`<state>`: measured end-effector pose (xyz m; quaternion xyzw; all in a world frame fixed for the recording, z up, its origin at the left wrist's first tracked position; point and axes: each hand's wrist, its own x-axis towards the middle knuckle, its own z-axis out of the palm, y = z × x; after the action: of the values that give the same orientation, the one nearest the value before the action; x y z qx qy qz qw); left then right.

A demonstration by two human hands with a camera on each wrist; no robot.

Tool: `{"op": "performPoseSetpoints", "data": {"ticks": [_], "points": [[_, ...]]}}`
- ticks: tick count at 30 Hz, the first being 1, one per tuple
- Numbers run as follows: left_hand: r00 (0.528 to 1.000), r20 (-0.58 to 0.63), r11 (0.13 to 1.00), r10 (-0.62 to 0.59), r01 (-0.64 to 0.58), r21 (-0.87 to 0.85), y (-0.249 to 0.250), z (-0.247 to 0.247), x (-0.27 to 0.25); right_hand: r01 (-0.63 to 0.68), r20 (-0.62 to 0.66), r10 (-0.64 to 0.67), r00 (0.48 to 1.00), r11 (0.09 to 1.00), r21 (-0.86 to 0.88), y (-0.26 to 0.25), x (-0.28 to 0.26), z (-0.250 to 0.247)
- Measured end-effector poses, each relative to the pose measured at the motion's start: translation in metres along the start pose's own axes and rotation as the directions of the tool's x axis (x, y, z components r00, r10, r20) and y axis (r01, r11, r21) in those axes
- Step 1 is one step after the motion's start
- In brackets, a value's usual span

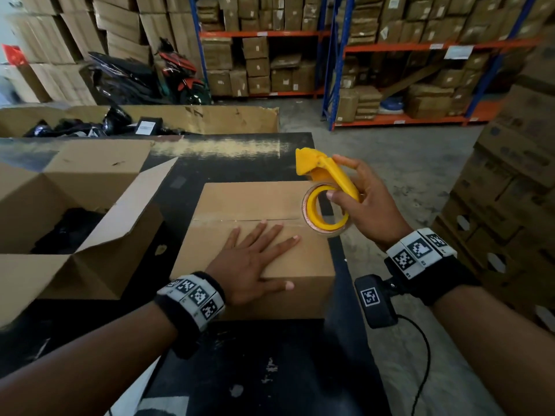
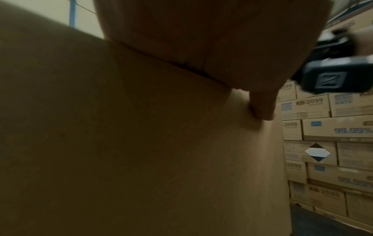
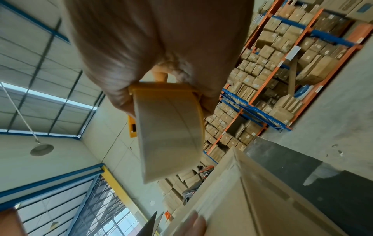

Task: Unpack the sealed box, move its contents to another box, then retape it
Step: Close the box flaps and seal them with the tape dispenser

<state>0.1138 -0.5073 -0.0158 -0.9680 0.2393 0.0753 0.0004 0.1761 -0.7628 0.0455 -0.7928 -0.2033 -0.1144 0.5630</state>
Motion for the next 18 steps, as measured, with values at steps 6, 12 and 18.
{"op": "performPoseSetpoints", "data": {"ticks": [6, 12, 18], "points": [[0.999, -0.032, 1.0, -0.005, 0.006, 0.026, -0.028, 0.002, -0.014, -0.033, -0.11, 0.039, 0.993, 0.998, 0.054, -0.031, -0.054, 0.028], [0.989, -0.131, 0.996, -0.063, 0.07, 0.048, -0.067, 0.021, -0.059, -0.065, -0.209, 0.028, 0.978, 0.983, -0.17, -0.034, -0.136, 0.063], [0.979, -0.196, 0.996, -0.06, 0.072, 0.054, -0.073, 0.027, -0.066, -0.206, -0.206, 0.145, 0.968, 0.927, -0.315, -0.021, -0.224, 0.092]]}}
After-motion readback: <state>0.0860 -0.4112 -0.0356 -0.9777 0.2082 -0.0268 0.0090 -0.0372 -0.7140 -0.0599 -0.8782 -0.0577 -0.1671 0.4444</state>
